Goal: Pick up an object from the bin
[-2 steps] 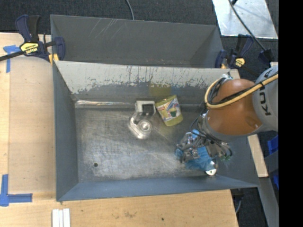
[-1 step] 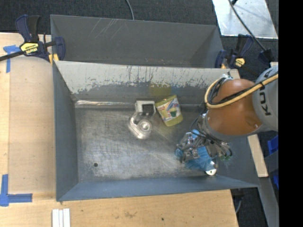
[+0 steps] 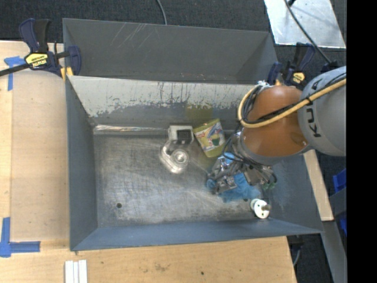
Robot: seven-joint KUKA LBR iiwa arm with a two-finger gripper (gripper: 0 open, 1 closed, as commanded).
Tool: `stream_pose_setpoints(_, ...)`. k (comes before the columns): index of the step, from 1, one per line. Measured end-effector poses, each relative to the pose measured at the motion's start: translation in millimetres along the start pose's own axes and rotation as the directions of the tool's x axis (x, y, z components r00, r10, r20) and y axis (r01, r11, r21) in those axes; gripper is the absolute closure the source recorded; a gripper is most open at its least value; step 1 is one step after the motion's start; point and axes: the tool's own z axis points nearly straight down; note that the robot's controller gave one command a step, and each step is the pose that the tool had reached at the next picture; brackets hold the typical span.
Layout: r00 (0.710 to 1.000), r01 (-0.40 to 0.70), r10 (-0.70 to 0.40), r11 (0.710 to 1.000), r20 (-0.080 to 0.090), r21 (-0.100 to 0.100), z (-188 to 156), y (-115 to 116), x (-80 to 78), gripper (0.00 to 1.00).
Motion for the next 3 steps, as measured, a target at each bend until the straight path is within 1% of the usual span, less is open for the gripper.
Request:
stream_pose_setpoints(1, 0.978, 0.209, -0.209, 0.978, 0.005, -0.009, 3, -17, -21.1, 1.0)
stream_pose_setpoints(2, 0.944, 0.331, -0.331, 0.944, -0.001, 0.001, 5, -49, -27.5, 1.0)
stream_pose_setpoints(3, 0.83, 0.557, -0.557, 0.83, 0.014, 0.005, 6, -66, 2.9, 1.0)
